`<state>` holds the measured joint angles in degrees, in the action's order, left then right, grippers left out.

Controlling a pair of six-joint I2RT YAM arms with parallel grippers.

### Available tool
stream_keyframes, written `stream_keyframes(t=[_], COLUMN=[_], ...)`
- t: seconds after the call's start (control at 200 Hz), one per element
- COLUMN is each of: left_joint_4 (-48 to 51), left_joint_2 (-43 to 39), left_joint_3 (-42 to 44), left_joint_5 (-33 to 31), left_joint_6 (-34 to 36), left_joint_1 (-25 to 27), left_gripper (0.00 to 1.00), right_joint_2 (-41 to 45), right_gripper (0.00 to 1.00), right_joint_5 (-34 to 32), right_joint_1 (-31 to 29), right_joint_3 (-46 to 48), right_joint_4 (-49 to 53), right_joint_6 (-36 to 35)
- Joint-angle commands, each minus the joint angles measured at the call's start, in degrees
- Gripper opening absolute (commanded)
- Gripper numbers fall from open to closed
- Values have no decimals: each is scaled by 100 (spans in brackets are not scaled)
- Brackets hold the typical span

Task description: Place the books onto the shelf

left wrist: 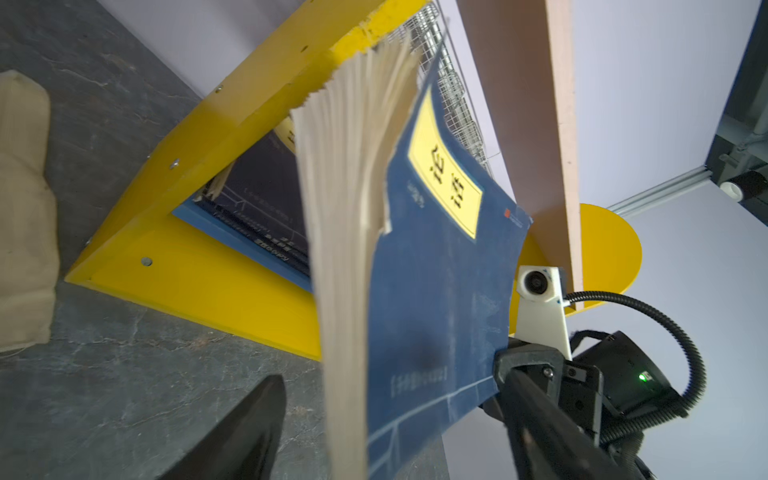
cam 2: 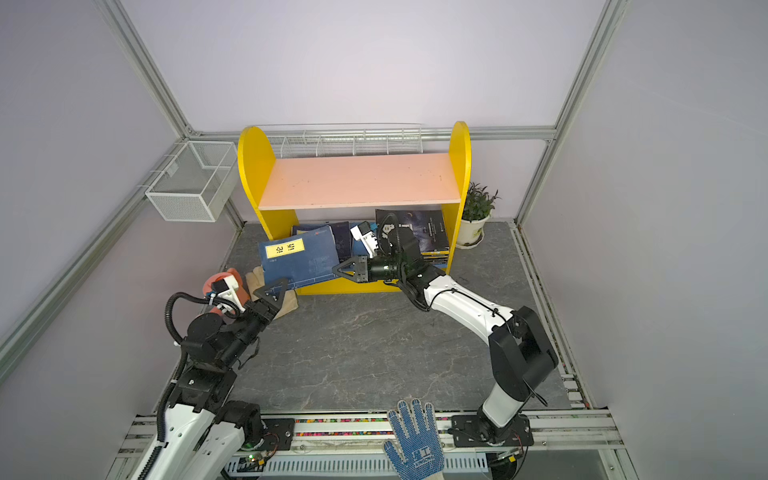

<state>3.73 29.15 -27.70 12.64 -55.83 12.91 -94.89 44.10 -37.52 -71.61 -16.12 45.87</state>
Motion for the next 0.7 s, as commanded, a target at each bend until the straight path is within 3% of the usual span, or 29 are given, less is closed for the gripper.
stream_keyframes(t=[0.0,0.145,0.255,0.405,0.695], left_joint_4=[1022,2430,3040,3351,3512], left_joint_2=[-121,-182,-215,-229,-323], left_joint_3=[-115,-231,-207,-175,-148], left_joint_5=[-709,-1795,-2233,-2280,-2244], left_joint_6=[123,-55,-278,-342,-340], left_joint_1=[17,17,19,19,17], left_gripper=[88,88,87,86,86], right_joint_2=[367,376,162,-279,-1126], right_gripper=[9,9,9,9,9], right_joint_5=[-524,-1421,-1897,-2182,-2090], right_joint_1=[264,304,280,244,116], right_joint_3=[108,-281,-591,-1074,-1807], right_joint_4=[-140,1114,1497,1718,1728], right_joint_6=[-11,-793,-1045,-1277,-1230])
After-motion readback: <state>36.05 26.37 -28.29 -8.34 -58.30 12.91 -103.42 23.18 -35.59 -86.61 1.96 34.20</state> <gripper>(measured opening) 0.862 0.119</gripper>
